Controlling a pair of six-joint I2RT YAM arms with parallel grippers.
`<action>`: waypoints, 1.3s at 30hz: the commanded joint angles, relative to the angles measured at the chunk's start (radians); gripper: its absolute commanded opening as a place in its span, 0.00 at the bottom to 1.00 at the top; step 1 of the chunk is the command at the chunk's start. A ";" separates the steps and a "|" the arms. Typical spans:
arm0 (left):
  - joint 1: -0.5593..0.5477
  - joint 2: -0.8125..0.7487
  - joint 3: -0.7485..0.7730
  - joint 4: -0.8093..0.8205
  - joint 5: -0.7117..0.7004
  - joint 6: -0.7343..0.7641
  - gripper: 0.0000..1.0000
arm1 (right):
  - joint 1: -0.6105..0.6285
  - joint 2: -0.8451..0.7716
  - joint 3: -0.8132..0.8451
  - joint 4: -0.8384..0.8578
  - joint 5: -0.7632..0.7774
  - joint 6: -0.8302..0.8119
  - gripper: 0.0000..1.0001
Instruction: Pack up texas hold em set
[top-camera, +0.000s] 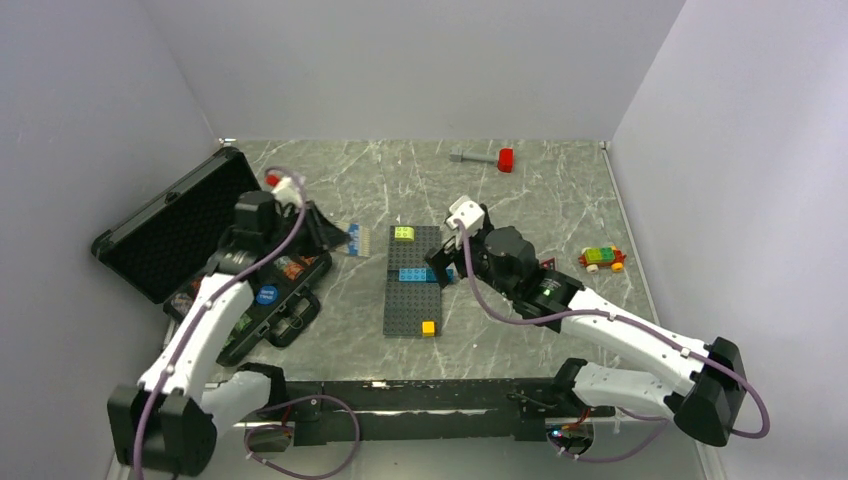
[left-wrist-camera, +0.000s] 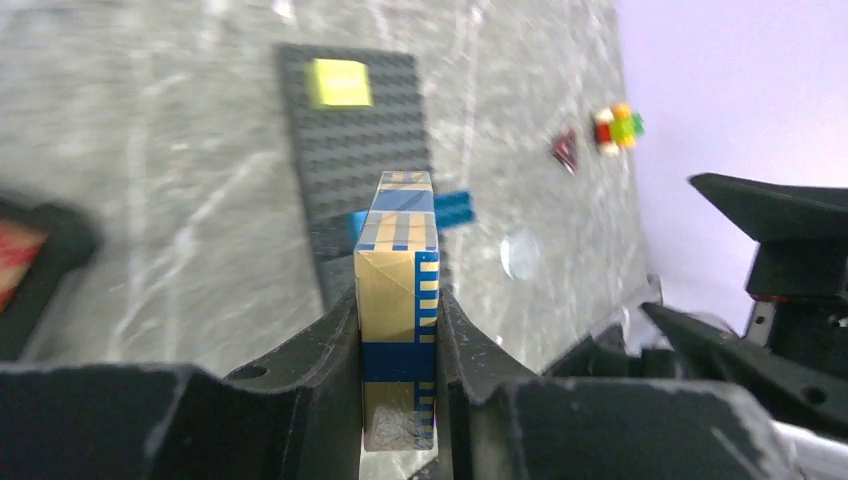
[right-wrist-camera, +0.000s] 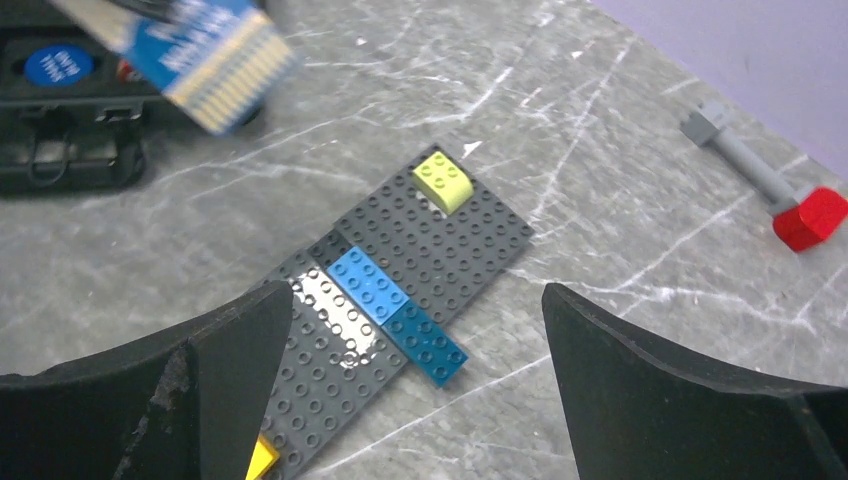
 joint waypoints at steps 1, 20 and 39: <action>0.154 -0.159 -0.045 -0.144 -0.132 0.033 0.00 | -0.074 -0.020 -0.033 0.113 -0.051 0.081 1.00; 0.638 -0.386 -0.255 -0.299 -0.297 -0.137 0.00 | -0.135 -0.142 -0.151 0.165 -0.030 0.109 1.00; 0.685 -0.390 -0.318 -0.178 -0.346 -0.164 0.00 | -0.141 -0.171 -0.176 0.178 -0.033 0.102 1.00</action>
